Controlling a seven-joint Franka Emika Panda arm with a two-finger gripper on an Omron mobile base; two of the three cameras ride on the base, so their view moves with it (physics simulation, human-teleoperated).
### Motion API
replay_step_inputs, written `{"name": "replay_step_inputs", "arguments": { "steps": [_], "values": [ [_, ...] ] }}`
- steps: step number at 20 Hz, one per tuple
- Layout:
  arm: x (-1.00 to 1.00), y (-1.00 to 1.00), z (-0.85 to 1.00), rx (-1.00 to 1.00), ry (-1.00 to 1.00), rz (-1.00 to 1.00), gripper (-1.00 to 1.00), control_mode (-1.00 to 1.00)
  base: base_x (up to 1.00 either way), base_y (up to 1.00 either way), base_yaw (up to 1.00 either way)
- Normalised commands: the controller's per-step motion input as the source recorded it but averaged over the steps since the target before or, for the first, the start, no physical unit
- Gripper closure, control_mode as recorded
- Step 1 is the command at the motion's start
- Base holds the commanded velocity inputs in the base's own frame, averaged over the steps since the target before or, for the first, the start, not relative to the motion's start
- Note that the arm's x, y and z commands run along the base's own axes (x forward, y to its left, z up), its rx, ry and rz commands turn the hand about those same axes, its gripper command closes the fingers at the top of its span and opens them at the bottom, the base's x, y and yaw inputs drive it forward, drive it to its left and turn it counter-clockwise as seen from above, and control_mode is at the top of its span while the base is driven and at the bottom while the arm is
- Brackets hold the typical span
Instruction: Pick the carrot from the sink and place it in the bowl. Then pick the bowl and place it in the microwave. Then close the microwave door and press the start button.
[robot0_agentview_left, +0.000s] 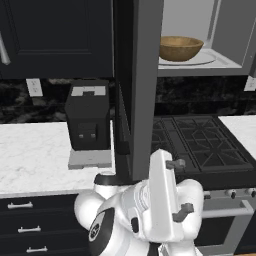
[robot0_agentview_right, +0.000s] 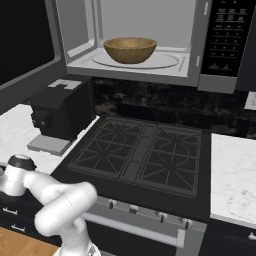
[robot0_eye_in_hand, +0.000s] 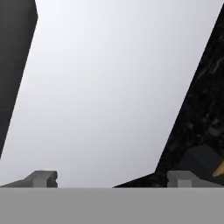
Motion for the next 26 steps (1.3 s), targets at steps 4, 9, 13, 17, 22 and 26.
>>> {"name": "replay_step_inputs", "arguments": {
  "steps": [4,9,13,17,22,26],
  "values": [
    [0.52,0.77,-0.1,-0.01,0.55,0.27,-1.0,-1.0,0.0,0.0,0.0],
    [0.44,0.35,-0.69,0.06,0.3,0.41,-1.0,-1.0,0.0,0.0,0.0],
    [0.26,0.32,-0.84,0.08,0.22,0.39,-1.0,-1.0,0.0,0.0,0.0],
    [0.41,0.59,-0.85,0.01,0.34,0.45,-1.0,-1.0,0.0,0.0,0.0],
    [0.29,0.34,-0.62,0.02,0.44,0.59,-1.0,-1.0,0.0,0.0,0.0],
    [0.03,0.0,-0.52,0.16,0.34,0.61,-1.0,-1.0,0.0,0.0,0.0]
  ]
}}
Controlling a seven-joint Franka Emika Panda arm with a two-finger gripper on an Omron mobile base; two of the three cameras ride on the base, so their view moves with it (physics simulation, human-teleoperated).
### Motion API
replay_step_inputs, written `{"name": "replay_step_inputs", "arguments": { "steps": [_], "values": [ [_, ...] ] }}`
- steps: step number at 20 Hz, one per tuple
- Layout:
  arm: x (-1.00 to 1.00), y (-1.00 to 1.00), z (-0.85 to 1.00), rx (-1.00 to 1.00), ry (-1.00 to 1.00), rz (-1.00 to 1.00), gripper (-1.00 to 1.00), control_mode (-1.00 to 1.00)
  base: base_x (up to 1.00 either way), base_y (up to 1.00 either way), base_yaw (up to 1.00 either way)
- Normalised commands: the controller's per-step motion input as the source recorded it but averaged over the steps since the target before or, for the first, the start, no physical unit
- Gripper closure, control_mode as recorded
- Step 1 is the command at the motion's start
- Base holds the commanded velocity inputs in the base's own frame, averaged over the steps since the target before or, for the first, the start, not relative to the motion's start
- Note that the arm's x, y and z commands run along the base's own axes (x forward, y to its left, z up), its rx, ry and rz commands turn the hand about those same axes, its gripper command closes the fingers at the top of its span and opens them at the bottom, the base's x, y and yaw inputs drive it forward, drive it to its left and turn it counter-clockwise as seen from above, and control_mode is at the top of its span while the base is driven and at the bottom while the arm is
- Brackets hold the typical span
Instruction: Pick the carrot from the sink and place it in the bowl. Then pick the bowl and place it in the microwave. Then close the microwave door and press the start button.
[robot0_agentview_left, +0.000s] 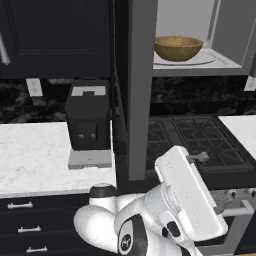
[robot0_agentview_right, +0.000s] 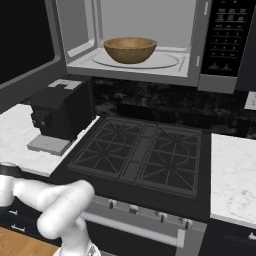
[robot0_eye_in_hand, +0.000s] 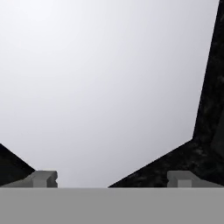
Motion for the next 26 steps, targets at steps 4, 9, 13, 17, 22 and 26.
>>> {"name": "replay_step_inputs", "arguments": {
  "steps": [4,9,13,17,22,26],
  "values": [
    [0.0,0.04,-0.1,0.15,0.47,0.59,-1.0,-1.0,0.0,0.0,0.0],
    [0.21,0.38,0.02,0.01,0.64,0.53,-1.0,-1.0,0.0,0.0,0.0],
    [0.4,0.49,-0.04,0.0,0.56,0.48,-1.0,-1.0,0.0,0.0,0.0],
    [0.36,0.69,-0.27,0.0,0.52,0.46,-1.0,-1.0,0.0,0.0,0.0],
    [0.4,0.95,-0.48,0.0,0.47,0.39,-1.0,-1.0,0.0,0.0,0.0],
    [0.42,1.0,-0.66,-0.06,0.38,0.28,-1.0,-1.0,0.0,0.0,0.0]
  ]
}}
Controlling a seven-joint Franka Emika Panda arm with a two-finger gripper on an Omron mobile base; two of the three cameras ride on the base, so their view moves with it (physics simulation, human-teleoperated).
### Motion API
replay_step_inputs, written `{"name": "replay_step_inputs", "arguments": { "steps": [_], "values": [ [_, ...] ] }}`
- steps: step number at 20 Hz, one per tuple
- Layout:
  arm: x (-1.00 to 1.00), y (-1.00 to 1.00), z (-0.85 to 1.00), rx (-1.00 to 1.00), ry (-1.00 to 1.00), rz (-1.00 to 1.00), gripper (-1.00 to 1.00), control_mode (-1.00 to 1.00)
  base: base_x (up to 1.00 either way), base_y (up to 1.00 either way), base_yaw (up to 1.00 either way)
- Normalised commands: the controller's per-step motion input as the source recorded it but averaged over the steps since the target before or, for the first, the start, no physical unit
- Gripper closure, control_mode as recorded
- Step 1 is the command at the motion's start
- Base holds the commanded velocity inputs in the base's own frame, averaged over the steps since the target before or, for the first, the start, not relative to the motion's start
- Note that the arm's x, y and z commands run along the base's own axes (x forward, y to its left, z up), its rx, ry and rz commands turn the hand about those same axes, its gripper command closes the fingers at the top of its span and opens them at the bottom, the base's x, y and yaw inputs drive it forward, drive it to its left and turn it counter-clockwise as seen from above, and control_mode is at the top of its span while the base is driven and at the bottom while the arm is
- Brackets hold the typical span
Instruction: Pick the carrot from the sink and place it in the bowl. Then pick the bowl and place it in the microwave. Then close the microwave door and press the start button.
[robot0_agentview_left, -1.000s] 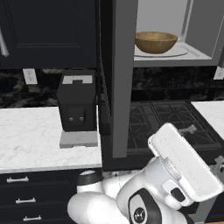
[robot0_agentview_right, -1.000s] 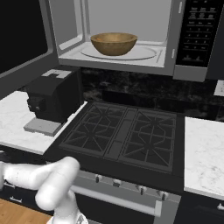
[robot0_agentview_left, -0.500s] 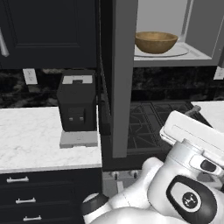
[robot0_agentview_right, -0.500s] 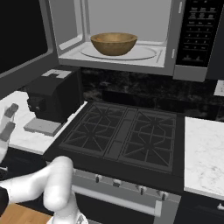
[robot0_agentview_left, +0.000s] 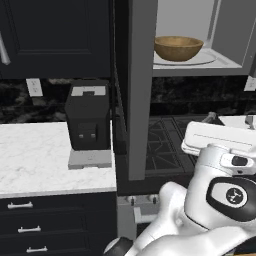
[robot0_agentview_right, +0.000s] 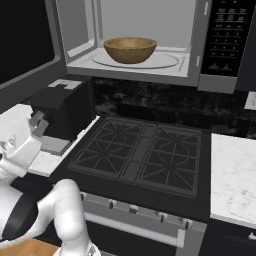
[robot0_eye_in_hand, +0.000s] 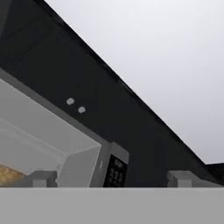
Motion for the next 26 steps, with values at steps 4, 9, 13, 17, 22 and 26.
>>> {"name": "replay_step_inputs", "arguments": {
  "steps": [4,9,13,17,22,26],
  "values": [
    [0.41,1.0,-0.74,-0.17,0.33,0.23,-1.0,-1.0,0.0,0.0,0.0],
    [0.2,1.0,-0.78,-0.26,0.28,0.17,-1.0,-1.0,0.0,0.0,0.0],
    [-0.11,1.0,-0.66,-0.27,0.15,0.1,-1.0,-1.0,0.0,0.0,0.0],
    [-0.39,1.0,-0.48,-0.3,0.08,0.0,-1.0,-1.0,0.0,0.0,0.0],
    [-0.28,1.0,-0.56,-0.39,0.07,-0.11,-1.0,-1.0,0.0,0.0,0.0],
    [-0.01,1.0,-0.86,-0.54,0.11,-0.21,-1.0,-1.0,0.0,0.0,0.0]
  ]
}}
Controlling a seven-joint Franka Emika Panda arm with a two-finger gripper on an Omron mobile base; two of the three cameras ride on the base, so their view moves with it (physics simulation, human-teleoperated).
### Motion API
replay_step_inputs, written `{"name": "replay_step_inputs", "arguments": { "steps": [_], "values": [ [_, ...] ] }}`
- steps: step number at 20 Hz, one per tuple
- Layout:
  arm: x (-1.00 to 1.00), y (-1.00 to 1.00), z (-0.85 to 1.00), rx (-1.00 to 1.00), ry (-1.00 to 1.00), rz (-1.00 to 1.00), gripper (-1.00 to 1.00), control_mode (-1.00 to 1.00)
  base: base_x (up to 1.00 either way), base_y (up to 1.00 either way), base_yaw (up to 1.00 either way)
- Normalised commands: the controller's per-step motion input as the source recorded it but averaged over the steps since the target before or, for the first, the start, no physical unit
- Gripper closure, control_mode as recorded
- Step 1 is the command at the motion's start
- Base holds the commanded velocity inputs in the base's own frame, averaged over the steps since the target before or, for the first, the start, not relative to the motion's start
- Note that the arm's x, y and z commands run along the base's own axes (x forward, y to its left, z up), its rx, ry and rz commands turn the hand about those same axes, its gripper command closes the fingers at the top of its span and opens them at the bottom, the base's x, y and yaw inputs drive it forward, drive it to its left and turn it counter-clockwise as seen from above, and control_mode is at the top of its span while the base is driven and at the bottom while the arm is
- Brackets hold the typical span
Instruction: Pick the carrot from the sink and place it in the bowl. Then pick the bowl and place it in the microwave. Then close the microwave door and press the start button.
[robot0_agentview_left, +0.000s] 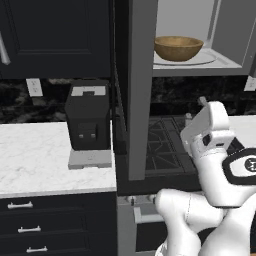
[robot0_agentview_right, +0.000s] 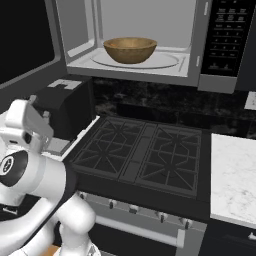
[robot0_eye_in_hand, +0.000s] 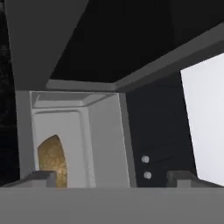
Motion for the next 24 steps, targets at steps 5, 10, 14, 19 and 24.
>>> {"name": "replay_step_inputs", "arguments": {
  "steps": [5,10,14,19,24],
  "values": [
    [-0.02,1.0,-1.0,-0.62,0.1,-0.23,-1.0,-1.0,0.0,0.0,0.0],
    [-0.09,1.0,-0.96,-0.6,0.07,-0.23,-1.0,-1.0,0.0,0.0,0.0],
    [-0.14,1.0,-0.82,-0.53,0.03,-0.23,-1.0,-1.0,0.0,0.0,0.0],
    [-0.07,1.0,-1.0,-0.51,0.0,-0.2,-1.0,-1.0,0.0,0.0,0.0],
    [-0.08,1.0,-0.74,-0.36,0.0,-0.17,-1.0,-1.0,0.0,0.0,0.0]
  ]
}}
